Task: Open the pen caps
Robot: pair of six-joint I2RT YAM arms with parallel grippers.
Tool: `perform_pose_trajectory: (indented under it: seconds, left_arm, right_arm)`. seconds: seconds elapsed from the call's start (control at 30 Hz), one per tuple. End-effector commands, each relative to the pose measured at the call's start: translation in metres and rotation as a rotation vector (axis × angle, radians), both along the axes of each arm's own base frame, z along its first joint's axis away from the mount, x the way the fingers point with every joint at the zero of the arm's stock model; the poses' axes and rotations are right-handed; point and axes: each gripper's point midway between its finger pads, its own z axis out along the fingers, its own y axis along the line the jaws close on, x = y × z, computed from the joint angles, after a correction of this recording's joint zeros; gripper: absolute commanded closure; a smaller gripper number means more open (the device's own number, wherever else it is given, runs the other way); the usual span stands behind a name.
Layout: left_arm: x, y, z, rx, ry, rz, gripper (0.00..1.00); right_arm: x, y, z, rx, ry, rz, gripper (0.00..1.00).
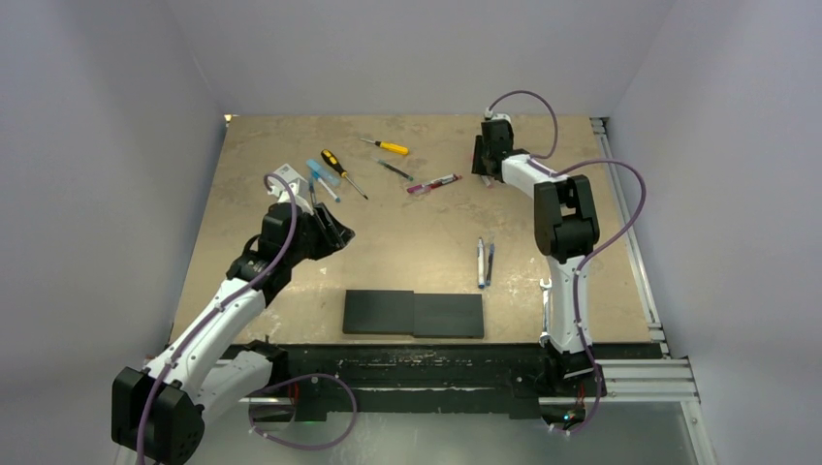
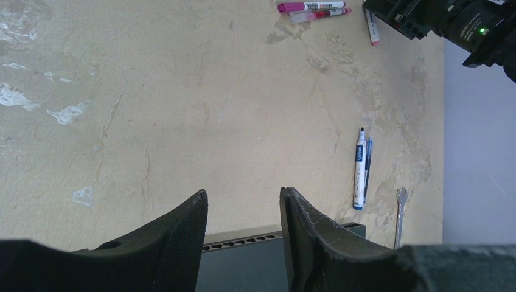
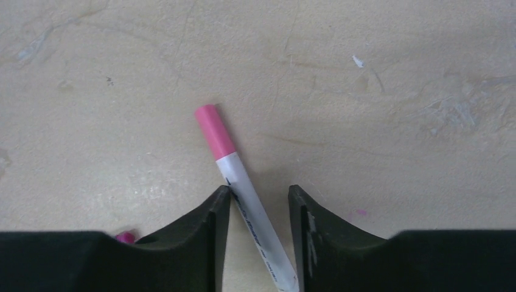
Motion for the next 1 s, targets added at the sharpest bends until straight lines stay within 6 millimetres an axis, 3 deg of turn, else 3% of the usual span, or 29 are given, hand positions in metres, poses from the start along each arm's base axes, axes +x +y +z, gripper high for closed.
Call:
perform_pose_trajectory:
  seconds: [0.0,0.27,0.4,0.43,0.47,0.63,0.77,0.83,0.97]
  left_arm:
    - [0.009,-0.009,0.026,-0.042,-0.065,-0.018,0.55]
    - [0.01,-0.01,0.024,-0.043,-0.069,-0.025,0.55]
    - [0.008,-0.01,0.025,-0.049,-0.072,-0.026,0.55]
    - [0.008,-0.01,0.026,-0.052,-0.074,-0.025,0.55]
    - [0.008,-0.01,0.027,-0.054,-0.077,-0.026,0.55]
    - [0.009,-0.009,0.036,-0.056,-0.1,-0.019,0.55]
    - [0.014,-0.009,0.049,-0.043,-0.141,-0.026,0.55]
    - [0.018,-0.009,0.058,-0.04,-0.174,-0.024,0.54]
    - [0.03,-0.013,0.095,-0.108,-0.316,-0.012,0.49]
  right_arm:
    - [-0.001,-0.003,0.0,-0.056,0.011,-0.018,0.63]
    - [-0.025,-0.006,-0.027,-0.103,0.089,-0.026,0.85]
    - [-0.03,-0.005,-0.019,-0.092,0.08,-0.019,0.85]
    - [-0.029,-0.004,-0.013,-0.074,0.062,-0.029,1.0]
    - [-0.029,-0.003,-0.007,-0.063,0.049,-0.031,1.0]
    - [-0.021,-0.001,0.044,-0.02,-0.055,-0.05,1.0]
    - [-0.023,-0.001,0.102,0.014,-0.165,-0.049,1.0]
    - [-0.039,0.01,0.134,0.121,-0.236,-0.054,1.0]
    - [-0.091,0.054,0.205,0.316,-0.46,0.081,1.0]
